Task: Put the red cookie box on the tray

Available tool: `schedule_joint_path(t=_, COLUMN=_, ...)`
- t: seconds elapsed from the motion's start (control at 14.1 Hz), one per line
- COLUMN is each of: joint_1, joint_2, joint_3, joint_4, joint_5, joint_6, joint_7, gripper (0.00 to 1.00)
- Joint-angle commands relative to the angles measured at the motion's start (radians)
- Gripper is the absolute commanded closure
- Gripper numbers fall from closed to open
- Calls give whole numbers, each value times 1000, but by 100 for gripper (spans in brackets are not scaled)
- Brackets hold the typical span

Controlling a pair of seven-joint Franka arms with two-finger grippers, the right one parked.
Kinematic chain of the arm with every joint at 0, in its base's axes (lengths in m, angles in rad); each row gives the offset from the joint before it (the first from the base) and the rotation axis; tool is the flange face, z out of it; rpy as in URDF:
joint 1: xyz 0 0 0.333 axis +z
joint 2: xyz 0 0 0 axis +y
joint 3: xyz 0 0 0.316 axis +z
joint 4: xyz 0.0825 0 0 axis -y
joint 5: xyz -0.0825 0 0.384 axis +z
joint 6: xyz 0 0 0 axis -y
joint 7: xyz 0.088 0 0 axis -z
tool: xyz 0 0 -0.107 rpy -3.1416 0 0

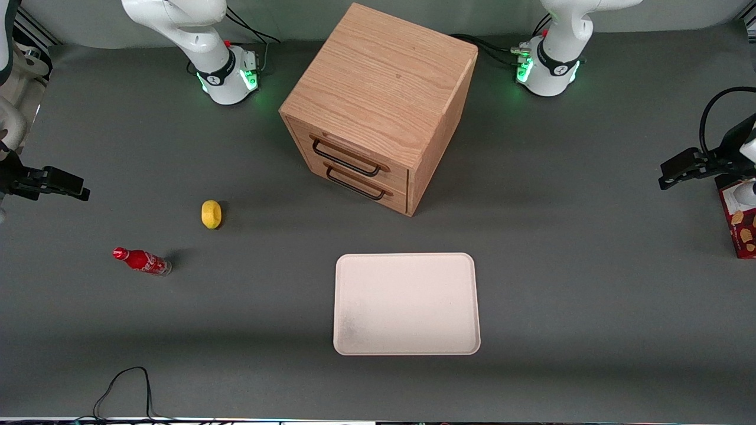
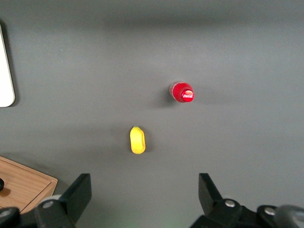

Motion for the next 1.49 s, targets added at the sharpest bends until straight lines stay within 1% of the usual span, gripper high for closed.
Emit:
schedule_joint_path(t=0.0, joint_1=-6, joint_2=-7, joint_3=3, joint_4=-8, joint_5=-5, joint_6=8, joint_7=-17, gripper=0)
schedule_joint_path(t=0.5, joint_1=-1, joint_2=-5, joint_3=6, joint_4=-13, joint_5=-2, joint_6=-1, joint_7=-17, gripper=0)
schedule_joint_path(t=0.64, joint_1=31, joint_2=-4, joint_3=11, joint_4=-14, joint_5=7, joint_6=0, joint_7=-5, gripper=0)
schedule_joint_path(t=0.78, joint_1=100, joint_2=3, joint_3=9, joint_4=-17, joint_5=9, joint_6=14, joint_7=18, gripper=0)
schedule_joint_path(t=1.07, joint_1=284, joint_2=59, joint_3=9, joint_4=5, joint_5=9, joint_6=60, joint_7=191, gripper=0)
schedule_joint_path(t=1.28, joint_1=463, joint_2=169, joint_3=9, joint_4=97, joint_5=-4, joint_6=65, joint_7=398, gripper=0)
schedule_joint_path(t=1.42, joint_1=577, joint_2=261, joint_3=9, joint_4=195, joint_5=2, joint_6=63, joint_7=502, gripper=0)
